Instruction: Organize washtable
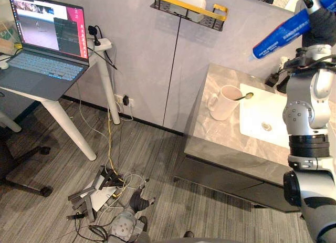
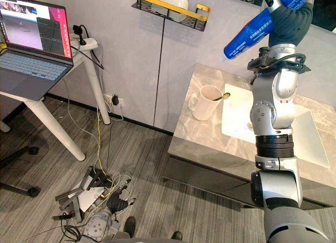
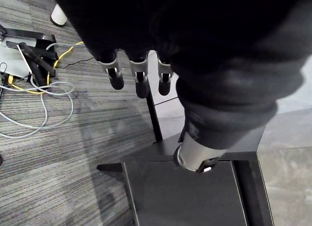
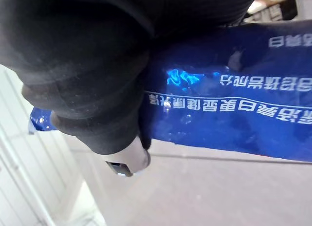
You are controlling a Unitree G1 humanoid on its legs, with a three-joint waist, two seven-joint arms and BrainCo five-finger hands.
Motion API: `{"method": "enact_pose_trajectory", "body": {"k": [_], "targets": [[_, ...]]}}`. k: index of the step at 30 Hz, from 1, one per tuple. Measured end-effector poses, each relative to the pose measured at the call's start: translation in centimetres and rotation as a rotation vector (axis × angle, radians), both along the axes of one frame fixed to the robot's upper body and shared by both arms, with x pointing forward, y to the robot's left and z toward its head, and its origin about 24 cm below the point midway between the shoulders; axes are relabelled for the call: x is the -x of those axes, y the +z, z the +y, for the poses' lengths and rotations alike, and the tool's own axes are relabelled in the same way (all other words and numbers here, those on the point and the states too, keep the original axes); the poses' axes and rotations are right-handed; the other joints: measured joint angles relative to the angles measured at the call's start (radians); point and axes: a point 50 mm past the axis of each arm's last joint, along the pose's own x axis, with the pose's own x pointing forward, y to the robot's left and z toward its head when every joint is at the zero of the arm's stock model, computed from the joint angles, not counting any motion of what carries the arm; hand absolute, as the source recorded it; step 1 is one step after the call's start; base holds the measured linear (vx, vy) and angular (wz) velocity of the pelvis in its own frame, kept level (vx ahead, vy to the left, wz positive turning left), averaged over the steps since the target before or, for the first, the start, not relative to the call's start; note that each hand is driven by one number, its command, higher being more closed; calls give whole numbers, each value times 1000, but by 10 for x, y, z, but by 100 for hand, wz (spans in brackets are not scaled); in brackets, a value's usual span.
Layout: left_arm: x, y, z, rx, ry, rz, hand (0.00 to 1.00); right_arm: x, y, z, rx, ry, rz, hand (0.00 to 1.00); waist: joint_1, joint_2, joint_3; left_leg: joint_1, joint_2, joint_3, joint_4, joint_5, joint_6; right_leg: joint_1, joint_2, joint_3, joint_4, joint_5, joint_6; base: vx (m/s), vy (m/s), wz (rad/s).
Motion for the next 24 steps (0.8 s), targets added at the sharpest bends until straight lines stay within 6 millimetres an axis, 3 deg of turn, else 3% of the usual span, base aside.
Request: {"method": "enact_pose_trajectory", "body": {"k": [6, 13, 24], "targets": [[-1, 1, 7, -10, 32, -8, 0, 3, -16, -2, 23, 5, 31, 100, 0, -17, 9, -11, 0, 2, 0, 0, 0, -14, 0, 0, 2, 0, 0, 0, -2, -1], [-6, 6, 11, -23, 68, -47, 0, 6, -38, -16, 58, -22, 107, 100, 0, -24, 15, -35, -2, -18, 0, 0, 0, -26, -2, -23, 2, 0, 0, 3, 1, 8], [-8, 8, 9, -12, 57, -52, 0, -1, -55, -27, 20, -22, 192, 100, 2, -24, 63, -86, -10, -46, 24, 8, 8, -50, -8, -53, 3, 0, 0, 9, 3, 8]]}}
